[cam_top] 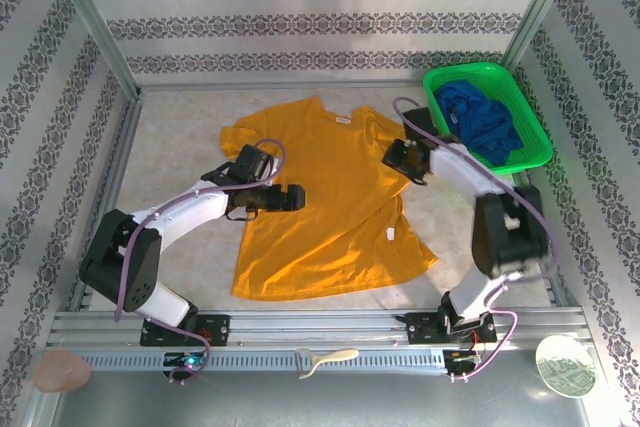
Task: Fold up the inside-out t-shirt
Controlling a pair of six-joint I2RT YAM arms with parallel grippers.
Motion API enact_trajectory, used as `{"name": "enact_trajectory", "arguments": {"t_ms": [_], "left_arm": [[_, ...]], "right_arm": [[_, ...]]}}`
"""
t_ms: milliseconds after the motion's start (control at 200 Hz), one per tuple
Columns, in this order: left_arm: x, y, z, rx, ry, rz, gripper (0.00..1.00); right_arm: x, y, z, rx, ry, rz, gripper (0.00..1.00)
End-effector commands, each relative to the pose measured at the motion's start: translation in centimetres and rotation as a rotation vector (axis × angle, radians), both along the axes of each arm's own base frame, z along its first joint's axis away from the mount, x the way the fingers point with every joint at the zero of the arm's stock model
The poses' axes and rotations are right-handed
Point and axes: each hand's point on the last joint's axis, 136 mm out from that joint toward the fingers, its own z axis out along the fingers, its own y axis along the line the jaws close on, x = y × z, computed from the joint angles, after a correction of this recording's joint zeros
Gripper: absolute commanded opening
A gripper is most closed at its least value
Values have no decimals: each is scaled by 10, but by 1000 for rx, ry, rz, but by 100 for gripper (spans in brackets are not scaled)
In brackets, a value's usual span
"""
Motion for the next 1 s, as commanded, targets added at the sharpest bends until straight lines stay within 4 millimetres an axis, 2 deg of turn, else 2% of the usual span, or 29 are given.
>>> {"name": "enact_trajectory", "arguments": {"t_ms": [0, 105, 205, 335, 415, 475, 525, 595, 679, 799, 859, 889, 994], "left_arm": [[6, 4, 19, -24, -73, 55, 100], [3, 7, 21, -16, -71, 58, 99], [6, 3, 28, -35, -80, 60, 100], [9, -6, 40, -84, -91, 41, 100], [11, -10, 46, -100, -100, 24, 100], [10, -13, 49, -105, -104, 3, 100], [8, -14, 51, -103, -107, -19, 100], [2, -17, 52, -83, -116, -69, 100], [-12, -27, 51, -49, -118, -161, 100], [-41, -52, 40, 65, -135, -320, 100], [-55, -64, 30, 126, -146, -390, 100], [-61, -70, 25, 149, -152, -417, 100], [-77, -89, 6, 234, -185, -495, 94]], "right_arm": [[40, 41, -4, 44, -35, 93, 42], [64, 56, -39, 75, 29, 44, 40], [83, 59, -70, 91, 74, -33, 38], [118, 64, -88, 129, 82, -100, 37], [151, 69, -87, 155, 57, -105, 37], [177, 74, -77, 177, 23, -82, 37], [195, 82, -59, 201, -20, -33, 37], [205, 94, -28, 215, -75, 47, 37], [198, 106, 23, 220, -159, 115, 37], [161, 107, 79, 197, -239, 158, 41], [136, 100, 87, 177, -241, 159, 45], [123, 94, 100, 181, -259, 154, 47], [74, 73, 105, 158, -246, 143, 53]]}}
